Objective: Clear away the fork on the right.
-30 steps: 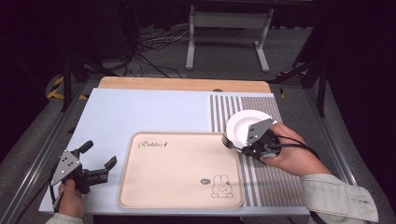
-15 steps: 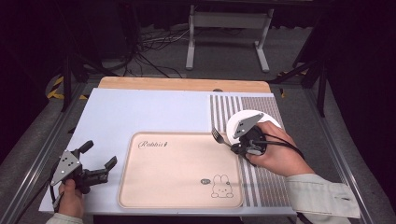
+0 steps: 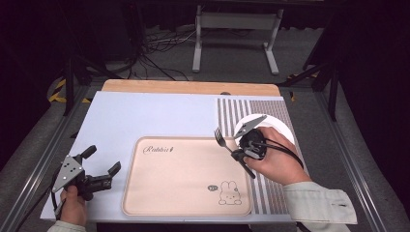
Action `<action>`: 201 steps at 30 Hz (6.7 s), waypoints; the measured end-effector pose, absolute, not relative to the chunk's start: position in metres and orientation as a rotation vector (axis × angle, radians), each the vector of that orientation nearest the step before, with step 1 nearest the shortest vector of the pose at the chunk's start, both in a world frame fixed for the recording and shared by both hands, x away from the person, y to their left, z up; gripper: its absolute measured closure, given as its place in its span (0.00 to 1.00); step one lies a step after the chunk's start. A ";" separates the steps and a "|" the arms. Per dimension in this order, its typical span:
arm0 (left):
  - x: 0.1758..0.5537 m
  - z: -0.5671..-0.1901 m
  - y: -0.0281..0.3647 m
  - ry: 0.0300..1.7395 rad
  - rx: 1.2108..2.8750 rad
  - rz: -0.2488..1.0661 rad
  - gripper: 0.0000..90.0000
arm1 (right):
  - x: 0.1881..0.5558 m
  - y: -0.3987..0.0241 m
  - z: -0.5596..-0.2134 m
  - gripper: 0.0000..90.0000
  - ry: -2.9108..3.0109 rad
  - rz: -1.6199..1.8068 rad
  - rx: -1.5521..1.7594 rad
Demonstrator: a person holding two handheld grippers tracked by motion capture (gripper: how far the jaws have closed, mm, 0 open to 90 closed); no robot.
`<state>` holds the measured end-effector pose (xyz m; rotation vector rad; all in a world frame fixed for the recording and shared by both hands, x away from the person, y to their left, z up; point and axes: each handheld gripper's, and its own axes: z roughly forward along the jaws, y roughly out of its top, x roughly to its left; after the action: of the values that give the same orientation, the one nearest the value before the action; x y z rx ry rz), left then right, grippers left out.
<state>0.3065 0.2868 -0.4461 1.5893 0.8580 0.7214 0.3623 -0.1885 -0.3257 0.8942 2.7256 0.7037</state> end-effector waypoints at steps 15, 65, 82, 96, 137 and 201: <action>0.307 -0.446 0.287 0.857 1.589 0.720 0.00 | 0.363 -0.168 -0.346 0.95 2.698 0.646 1.191; 0.307 -0.446 0.286 0.855 1.588 0.730 0.00 | 0.375 -0.153 -0.396 0.95 2.645 0.352 1.730; 0.307 -0.446 0.286 0.857 1.589 0.727 0.00 | 0.380 -0.156 -0.409 0.95 2.666 0.317 1.811; 0.307 -0.447 0.285 0.858 1.592 0.725 0.00 | 0.378 -0.158 -0.402 0.68 2.640 0.454 1.741; 0.308 -0.447 0.285 0.858 1.594 0.726 0.00 | 0.391 -0.160 -0.432 1.00 2.712 0.889 0.813; 0.311 -0.447 0.282 0.851 1.603 0.717 0.00 | 0.400 -0.194 -0.432 1.00 2.635 0.798 0.979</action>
<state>0.3108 0.2821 -0.4470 1.6028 0.8508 0.7171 0.4004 -0.1937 -0.4323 0.9788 2.6346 0.7977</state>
